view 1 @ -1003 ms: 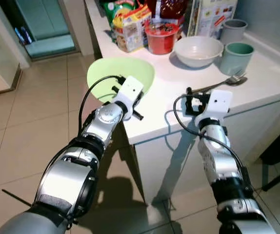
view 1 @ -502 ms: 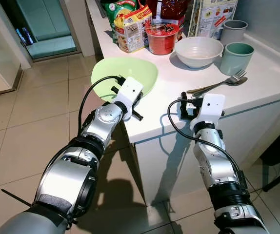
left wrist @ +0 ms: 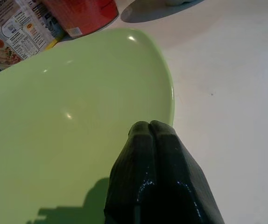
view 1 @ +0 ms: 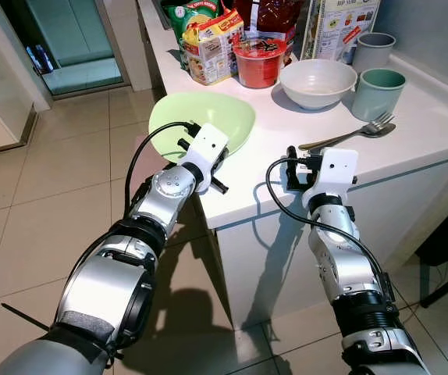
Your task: Setting the table
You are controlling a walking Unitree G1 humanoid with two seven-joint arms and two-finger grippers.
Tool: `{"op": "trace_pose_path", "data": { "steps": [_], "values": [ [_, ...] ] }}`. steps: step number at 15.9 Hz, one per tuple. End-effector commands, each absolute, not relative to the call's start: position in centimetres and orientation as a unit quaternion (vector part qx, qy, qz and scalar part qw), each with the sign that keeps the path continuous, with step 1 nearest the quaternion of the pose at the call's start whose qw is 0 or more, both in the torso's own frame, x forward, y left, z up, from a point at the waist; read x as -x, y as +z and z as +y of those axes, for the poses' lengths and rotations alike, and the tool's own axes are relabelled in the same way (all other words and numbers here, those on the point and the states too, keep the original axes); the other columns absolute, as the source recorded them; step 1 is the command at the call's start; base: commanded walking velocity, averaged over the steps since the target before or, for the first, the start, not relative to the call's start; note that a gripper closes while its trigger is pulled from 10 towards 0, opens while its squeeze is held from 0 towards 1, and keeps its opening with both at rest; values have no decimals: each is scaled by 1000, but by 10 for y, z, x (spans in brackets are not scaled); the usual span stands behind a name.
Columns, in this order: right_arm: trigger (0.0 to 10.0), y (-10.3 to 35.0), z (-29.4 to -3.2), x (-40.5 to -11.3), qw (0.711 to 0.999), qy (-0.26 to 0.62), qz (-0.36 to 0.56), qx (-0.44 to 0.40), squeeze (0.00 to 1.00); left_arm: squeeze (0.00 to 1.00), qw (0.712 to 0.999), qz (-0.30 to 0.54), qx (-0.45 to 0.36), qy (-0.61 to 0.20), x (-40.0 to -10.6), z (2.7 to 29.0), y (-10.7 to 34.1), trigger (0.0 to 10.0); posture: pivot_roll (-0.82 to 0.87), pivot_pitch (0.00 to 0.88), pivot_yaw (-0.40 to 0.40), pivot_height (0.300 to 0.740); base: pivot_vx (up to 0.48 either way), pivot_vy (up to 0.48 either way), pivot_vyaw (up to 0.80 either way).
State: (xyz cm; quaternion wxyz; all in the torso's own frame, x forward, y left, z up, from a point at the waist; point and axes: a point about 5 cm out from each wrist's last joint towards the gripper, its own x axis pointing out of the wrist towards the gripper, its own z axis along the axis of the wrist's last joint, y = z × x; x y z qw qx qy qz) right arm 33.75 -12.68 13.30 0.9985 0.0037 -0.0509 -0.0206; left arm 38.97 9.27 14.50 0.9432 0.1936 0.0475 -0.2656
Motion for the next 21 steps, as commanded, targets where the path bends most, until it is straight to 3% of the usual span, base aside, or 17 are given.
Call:
{"op": "trace_pose_path", "data": {
  "steps": [1, 10, 17, 21],
  "values": [
    [10000, 136, -121, -340, 999, -6, -49, 3, 0, 0, 931, 115, -207, -276, -378, 103, 113, 10000, 28, 0, 92, 740, 0, 0, 0],
    [10000, 134, -115, -346, 999, 8, -40, 7, 0, 0, 929, 123, -221, -270, -372, 131, 104, 10000, 69, 0, 73, 740, 0, 0, 0],
    [10000, 133, -111, -349, 999, 18, -38, 10, 0, 0, 926, 97, -259, -255, -380, 155, 124, 10000, 86, 0, 70, 740, 0, 0, 0],
    [10000, 138, -108, -352, 999, 23, -48, 10, 0, 0, 927, 94, -260, -255, -381, 153, 127, 10000, 84, 0, 65, 740, 0, 0, 0]
  ]
}}
